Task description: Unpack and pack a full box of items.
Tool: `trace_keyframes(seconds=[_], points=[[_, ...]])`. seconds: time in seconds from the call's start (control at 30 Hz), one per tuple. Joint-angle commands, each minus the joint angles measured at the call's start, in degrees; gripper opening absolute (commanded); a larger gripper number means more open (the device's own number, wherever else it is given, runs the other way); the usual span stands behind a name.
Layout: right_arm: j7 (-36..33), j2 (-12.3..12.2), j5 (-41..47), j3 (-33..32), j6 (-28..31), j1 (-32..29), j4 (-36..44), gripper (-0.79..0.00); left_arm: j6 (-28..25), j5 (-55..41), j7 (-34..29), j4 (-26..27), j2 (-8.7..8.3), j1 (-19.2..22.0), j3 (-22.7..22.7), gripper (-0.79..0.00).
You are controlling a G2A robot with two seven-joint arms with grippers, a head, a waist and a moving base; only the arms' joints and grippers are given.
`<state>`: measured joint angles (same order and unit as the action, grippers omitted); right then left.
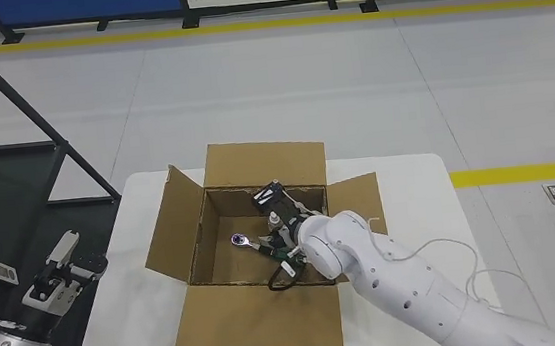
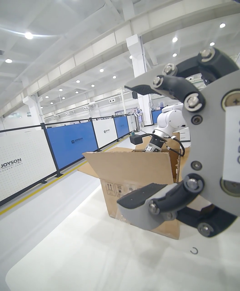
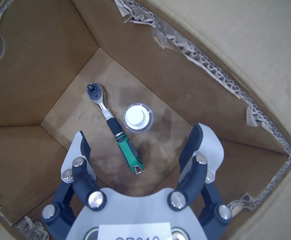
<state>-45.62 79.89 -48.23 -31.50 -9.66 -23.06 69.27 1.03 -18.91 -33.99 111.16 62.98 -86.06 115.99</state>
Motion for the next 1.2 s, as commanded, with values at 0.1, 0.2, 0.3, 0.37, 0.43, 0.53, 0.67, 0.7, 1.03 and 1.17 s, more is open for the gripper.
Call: trace_keyframes(seconds=[0.1,0.2,0.3,0.37,0.43,0.53,0.67,0.7,1.03,1.17], points=[[0.7,0.7,0.3,-0.5,3.9,0.2,-2.6,0.0,-0.3,0.3,-0.2,0.3,-0.11,-0.4,-0.2,0.0],[1.2,1.4,0.1,-0.5,4.5,0.6,-4.0,0.0,-0.2,0.2,0.0,0.2,-0.16,-0.5,-0.3,0.0],[2.1,2.1,-0.1,-0.4,4.7,0.9,-5.6,0.0,-0.3,0.3,0.2,0.1,-0.2,-0.6,-0.5,0.0],[2.6,2.6,-0.1,-0.4,4.7,1.2,-6.5,0.0,-0.3,0.5,0.2,0.2,-0.23,-0.7,-0.6,0.0],[2.8,3.1,0.0,-0.3,5.0,1.4,-7.4,0.0,-0.3,0.5,0.4,0.3,-0.26,-0.8,-0.7,0.0],[3.1,3.8,-0.1,-0.3,5.6,1.7,-8.7,-0.148,-0.5,0.6,0.5,0.4,-0.32,-0.9,-0.7,0.0],[2.8,4.7,-0.4,-0.3,5.3,2.2,-10.7,-0.499,-0.6,0.6,0.8,0.4,-0.37,-1.1,-0.7,0.0],[2.8,4.9,-0.5,-0.3,5.3,2.3,-10.9,-0.545,-0.6,0.6,0.8,0.5,-0.38,-1.1,-0.8,0.0],[3.0,6.2,-1.7,-1.4,5.2,2.5,-12.7,-0.785,-0.8,0.6,1.0,0.5,-0.52,-1.5,-0.9,0.0],[3.5,5.7,-3.5,-2.9,5.4,1.2,-9.0,-0.785,-0.9,0.5,0.8,0.3,-0.58,-1.5,-1.1,0.0]])
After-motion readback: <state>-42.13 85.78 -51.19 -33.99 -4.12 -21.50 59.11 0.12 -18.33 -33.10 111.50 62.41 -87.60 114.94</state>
